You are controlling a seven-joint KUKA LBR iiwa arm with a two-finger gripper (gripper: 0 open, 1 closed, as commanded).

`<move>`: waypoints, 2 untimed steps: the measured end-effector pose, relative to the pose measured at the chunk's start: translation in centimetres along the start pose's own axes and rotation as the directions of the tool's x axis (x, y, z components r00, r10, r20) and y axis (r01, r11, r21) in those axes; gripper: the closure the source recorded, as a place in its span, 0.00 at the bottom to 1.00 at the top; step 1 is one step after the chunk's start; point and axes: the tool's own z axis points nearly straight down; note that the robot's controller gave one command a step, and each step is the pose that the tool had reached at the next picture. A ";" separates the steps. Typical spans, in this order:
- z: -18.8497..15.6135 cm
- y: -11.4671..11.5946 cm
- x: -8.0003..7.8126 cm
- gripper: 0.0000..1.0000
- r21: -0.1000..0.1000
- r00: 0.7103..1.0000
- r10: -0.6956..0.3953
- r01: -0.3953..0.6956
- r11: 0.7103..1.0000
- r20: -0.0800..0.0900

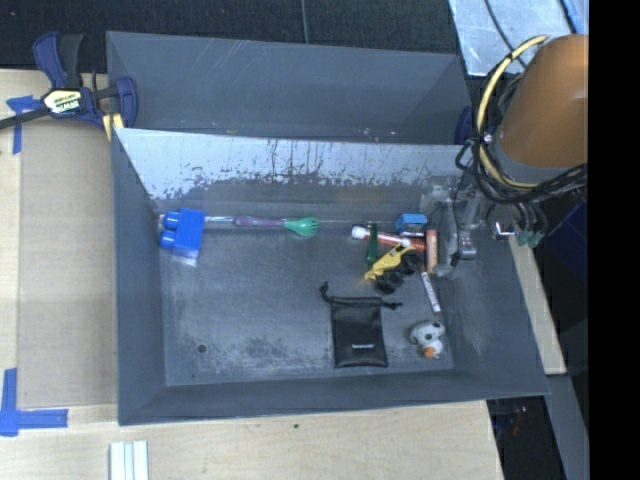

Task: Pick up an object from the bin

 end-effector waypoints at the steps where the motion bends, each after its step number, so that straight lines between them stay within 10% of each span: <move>1: -0.4 0.0 -0.2 0.00 0.001 1.000 -0.002 0.002 1.000 0.008; 2: 4.7 -0.5 1.6 0.00 -0.002 0.956 0.294 -0.294 0.956 0.014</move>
Offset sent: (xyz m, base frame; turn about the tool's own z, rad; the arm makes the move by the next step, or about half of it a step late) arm -0.0302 -0.0064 -0.0831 0.4802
